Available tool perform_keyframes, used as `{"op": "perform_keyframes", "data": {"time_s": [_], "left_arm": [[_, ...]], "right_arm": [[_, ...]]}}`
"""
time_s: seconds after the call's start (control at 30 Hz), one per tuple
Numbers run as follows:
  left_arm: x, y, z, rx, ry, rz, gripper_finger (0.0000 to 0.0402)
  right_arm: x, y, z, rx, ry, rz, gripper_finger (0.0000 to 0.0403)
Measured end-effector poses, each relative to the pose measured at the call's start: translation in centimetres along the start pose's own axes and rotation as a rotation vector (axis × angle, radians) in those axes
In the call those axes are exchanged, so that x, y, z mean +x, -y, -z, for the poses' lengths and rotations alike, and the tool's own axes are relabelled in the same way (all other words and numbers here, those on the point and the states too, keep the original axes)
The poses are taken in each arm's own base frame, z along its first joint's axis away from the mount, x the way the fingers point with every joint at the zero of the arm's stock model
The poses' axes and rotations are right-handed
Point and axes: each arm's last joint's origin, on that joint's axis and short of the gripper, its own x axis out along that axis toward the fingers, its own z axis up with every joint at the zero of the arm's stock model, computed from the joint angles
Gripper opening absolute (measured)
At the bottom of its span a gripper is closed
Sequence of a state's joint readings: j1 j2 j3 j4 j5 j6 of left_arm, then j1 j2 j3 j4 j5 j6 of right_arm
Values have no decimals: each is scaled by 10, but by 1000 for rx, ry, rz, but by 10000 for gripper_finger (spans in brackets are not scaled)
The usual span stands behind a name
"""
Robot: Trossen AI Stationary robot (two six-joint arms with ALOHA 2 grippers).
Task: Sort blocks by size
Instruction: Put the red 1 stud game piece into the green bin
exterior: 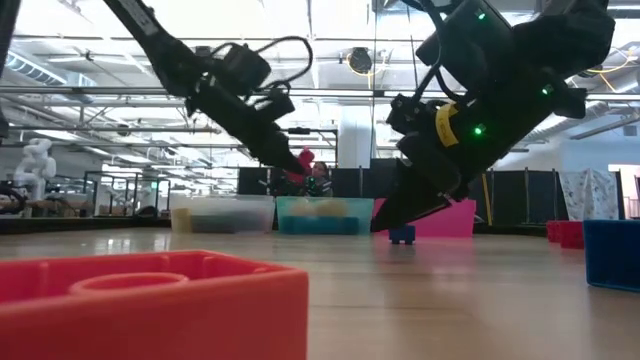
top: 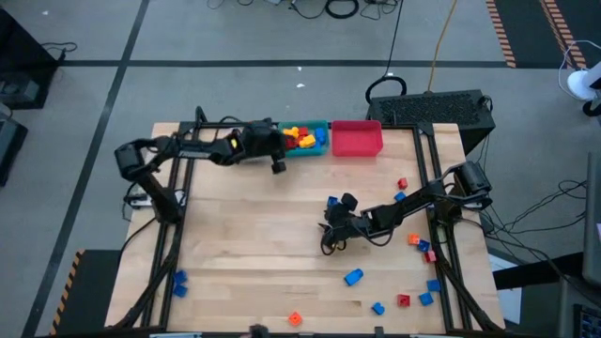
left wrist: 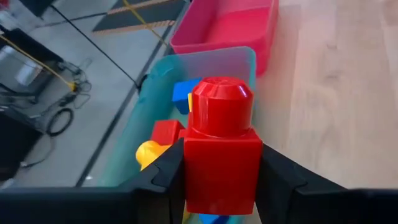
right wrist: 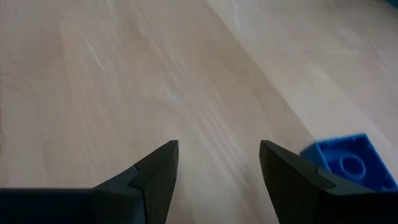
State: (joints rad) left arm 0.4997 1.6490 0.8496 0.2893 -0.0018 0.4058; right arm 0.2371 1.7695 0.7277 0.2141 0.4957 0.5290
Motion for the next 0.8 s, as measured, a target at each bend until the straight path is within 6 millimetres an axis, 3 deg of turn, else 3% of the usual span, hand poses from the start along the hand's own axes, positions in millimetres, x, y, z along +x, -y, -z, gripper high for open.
{"op": "perform_keyframes", "data": {"time_s": [0.27,0.47,0.8], "left_arm": [[36,-26,-8,-26,16,-34,155],[49,-33,-17,-33,-55,-7,171],[61,-36,-18,-40,-134,-13,176]], "right_arm": [[0,4,3,10,-19,55,210],[-6,19,8,-81,-69,241,210],[-31,65,-44,-89,22,354,210]]}}
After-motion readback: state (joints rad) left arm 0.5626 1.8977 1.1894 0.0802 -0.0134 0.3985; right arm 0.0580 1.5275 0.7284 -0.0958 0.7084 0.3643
